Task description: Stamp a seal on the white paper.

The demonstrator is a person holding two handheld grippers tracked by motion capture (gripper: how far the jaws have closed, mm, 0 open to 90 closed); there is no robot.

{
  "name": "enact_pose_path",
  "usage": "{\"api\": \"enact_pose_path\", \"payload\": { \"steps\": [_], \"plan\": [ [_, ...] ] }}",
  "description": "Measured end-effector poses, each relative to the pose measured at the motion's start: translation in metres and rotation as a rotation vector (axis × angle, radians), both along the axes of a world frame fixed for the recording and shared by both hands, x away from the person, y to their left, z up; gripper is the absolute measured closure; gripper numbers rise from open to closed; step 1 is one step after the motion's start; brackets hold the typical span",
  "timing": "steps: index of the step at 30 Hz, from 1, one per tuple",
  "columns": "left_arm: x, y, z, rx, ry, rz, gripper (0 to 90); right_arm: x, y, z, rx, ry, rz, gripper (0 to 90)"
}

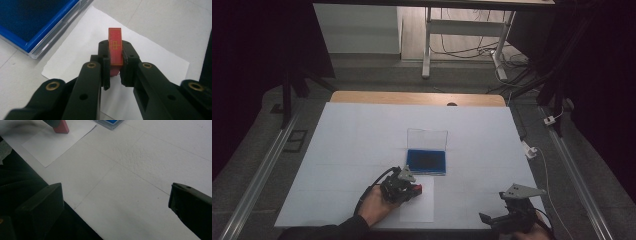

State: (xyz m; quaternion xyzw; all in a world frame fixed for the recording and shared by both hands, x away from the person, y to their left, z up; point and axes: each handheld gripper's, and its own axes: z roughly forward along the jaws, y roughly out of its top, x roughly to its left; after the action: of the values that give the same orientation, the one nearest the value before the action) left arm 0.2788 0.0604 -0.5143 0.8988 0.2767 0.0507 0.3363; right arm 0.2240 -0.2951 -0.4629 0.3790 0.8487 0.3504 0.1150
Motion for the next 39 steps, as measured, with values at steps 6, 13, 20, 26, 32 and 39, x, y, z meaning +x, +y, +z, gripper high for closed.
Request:
{"api": "enact_pose_path", "payload": {
  "steps": [6, 13, 20, 26, 32, 39],
  "plan": [
    [0.003, 0.003, -0.002, -0.035, 0.03, 0.011, 80.4, 0.0, 0.001, 0.0, -0.007, -0.001, 0.004, 0.2],
    [0.008, 0.008, -0.005, -0.075, 0.07, 0.013, 80.5, 0.0, 0.001, 0.0, -0.007, -0.001, 0.005, 0.3],
    [0.0, 0.002, -0.003, -0.029, 0.019, 0.02, 80.5, 0.0, 0.001, 0.0, -0.009, -0.001, 0.006, 0.3],
    [-0.008, -0.005, -0.002, 0.02, -0.043, 0.03, 80.5, 0.0, 0.002, 0.0, -0.01, 0.001, 0.006, 0.3],
    [-0.008, -0.004, -0.003, 0.009, -0.036, 0.033, 80.5, 0.001, 0.002, 0.0, -0.01, 0.005, 0.005, 0.3],
    [0.004, 0.006, -0.005, -0.069, 0.055, 0.033, 80.5, 0.001, 0.002, 0.0, -0.011, 0.004, 0.008, 0.4]
  ]
}}
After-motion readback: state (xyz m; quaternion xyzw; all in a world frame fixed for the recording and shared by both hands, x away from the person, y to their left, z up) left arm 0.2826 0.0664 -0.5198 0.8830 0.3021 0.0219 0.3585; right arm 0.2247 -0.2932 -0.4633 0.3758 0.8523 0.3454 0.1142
